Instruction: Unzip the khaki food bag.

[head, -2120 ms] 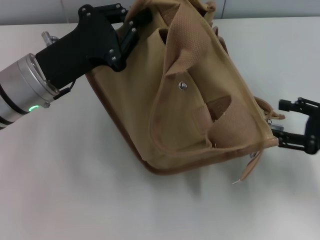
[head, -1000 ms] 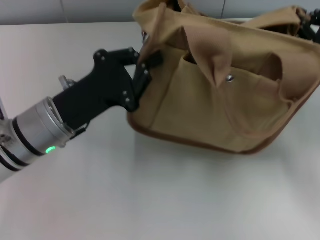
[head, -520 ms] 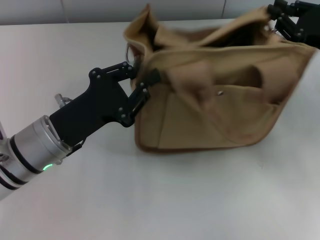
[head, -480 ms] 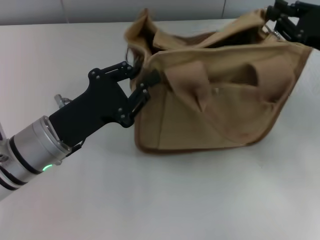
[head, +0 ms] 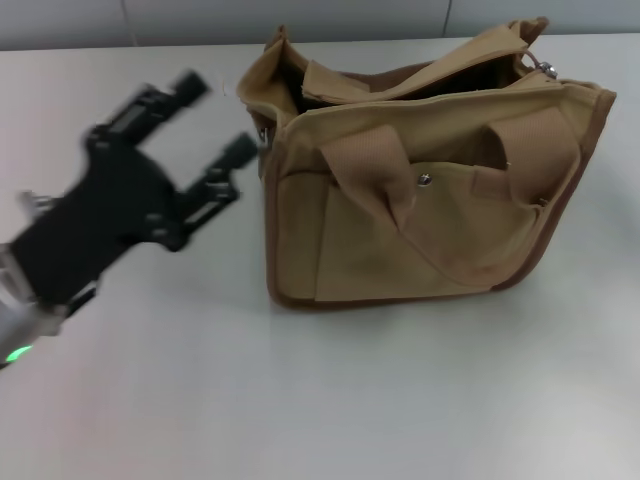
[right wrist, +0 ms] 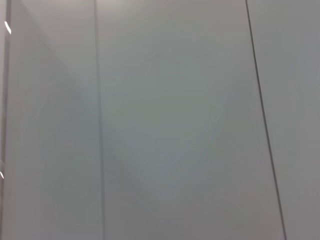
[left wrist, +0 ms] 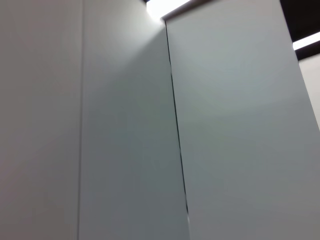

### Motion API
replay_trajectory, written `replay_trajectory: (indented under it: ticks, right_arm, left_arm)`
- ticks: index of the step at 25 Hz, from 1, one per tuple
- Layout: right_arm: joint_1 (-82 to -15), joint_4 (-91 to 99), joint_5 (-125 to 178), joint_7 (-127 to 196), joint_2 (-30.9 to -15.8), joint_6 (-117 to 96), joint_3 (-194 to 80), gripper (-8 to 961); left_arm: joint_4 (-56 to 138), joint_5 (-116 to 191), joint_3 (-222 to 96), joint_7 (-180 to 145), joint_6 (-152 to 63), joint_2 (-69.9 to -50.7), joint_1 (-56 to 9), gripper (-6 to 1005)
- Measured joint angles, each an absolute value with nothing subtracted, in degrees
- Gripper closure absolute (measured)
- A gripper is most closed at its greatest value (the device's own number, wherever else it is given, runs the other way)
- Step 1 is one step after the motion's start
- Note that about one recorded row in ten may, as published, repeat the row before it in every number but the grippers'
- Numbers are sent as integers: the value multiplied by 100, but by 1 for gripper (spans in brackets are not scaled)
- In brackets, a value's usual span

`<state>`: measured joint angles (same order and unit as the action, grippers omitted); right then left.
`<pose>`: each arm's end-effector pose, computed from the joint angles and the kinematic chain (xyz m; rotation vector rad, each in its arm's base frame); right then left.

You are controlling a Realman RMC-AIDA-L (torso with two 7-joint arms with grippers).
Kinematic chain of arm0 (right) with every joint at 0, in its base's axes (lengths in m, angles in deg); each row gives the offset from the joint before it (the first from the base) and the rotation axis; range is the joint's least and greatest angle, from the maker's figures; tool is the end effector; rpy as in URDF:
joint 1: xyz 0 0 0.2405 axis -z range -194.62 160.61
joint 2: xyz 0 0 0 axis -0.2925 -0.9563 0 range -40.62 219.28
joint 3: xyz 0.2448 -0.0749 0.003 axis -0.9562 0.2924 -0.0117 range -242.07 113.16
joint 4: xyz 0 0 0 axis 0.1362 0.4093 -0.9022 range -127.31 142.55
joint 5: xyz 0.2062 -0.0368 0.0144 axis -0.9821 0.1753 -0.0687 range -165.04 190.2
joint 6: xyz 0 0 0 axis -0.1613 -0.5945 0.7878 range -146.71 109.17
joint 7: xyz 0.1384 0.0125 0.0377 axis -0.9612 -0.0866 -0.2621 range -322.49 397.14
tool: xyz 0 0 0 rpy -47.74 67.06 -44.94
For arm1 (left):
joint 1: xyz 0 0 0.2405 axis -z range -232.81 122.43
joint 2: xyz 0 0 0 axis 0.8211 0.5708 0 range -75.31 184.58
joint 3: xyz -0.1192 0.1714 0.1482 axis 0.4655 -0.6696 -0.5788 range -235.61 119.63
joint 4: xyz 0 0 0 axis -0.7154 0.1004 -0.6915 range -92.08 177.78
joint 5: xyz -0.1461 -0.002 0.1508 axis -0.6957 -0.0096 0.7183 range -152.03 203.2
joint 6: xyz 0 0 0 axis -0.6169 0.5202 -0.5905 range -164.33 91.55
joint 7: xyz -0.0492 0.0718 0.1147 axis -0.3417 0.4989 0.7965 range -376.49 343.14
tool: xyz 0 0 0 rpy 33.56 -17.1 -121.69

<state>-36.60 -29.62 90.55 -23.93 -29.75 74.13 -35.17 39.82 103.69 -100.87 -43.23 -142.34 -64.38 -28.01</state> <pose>0.2905 0.3097 0.0979 -1.9489 0.3216 1.1604 -0.2455 0.2662 -0.0220 -2.1511 -0.0708 -1.3660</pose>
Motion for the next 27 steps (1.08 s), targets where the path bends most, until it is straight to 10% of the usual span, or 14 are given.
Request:
replay_trajectory:
  ticks: [5, 14, 27]
  right_arm:
    - [-3321, -3023, 9865, -2582, -2831, 8614, -3321, 366]
    - [-3370, -2936, 12243, -1872, -2977, 9299, -3308, 154]
    - [-3514, -2640, 12448, -1891, -2983, 9005, -3298, 154]
  left_arm:
    - [3032, 10643, -10421, -5109, -14653, -6386, -3242, 217]
    - [2587, 11471, -11143, -5797, -14237, -6373, -3173, 214]
    - [2643, 11768, -11442, -5883, -13904, -6412, -3127, 213]
